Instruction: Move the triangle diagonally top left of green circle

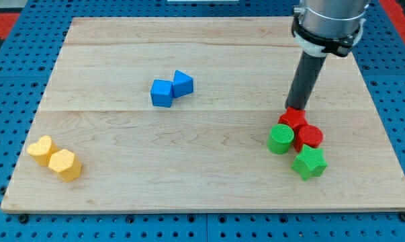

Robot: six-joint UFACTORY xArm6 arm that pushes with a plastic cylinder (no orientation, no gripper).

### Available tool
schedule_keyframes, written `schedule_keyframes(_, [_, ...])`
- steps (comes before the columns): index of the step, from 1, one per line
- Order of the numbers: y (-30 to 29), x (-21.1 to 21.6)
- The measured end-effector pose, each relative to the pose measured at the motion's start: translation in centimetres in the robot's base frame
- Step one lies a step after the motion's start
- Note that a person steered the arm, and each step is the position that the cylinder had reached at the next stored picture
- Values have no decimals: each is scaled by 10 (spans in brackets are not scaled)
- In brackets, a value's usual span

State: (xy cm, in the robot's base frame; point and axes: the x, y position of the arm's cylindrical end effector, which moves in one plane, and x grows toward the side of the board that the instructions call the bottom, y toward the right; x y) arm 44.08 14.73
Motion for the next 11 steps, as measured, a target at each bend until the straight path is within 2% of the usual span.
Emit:
schedule_keyframes(1, [-13, -43])
schedule_keyframes(2, [-35, -113])
schedule_keyframes(3, [-129, -128])
schedule_keyframes(4, [-220, -127])
schedule_keyframes(5, [-204, -82])
schedule_keyframes(6, [-117, -44])
schedule_keyframes(7, [-118, -46])
schedule_keyframes(8, [-156, -95])
schedule_keyframes(9, [-178, -79])
schedule_keyframes(10, [-178, -42])
schedule_keyframes(11, [-154, -14])
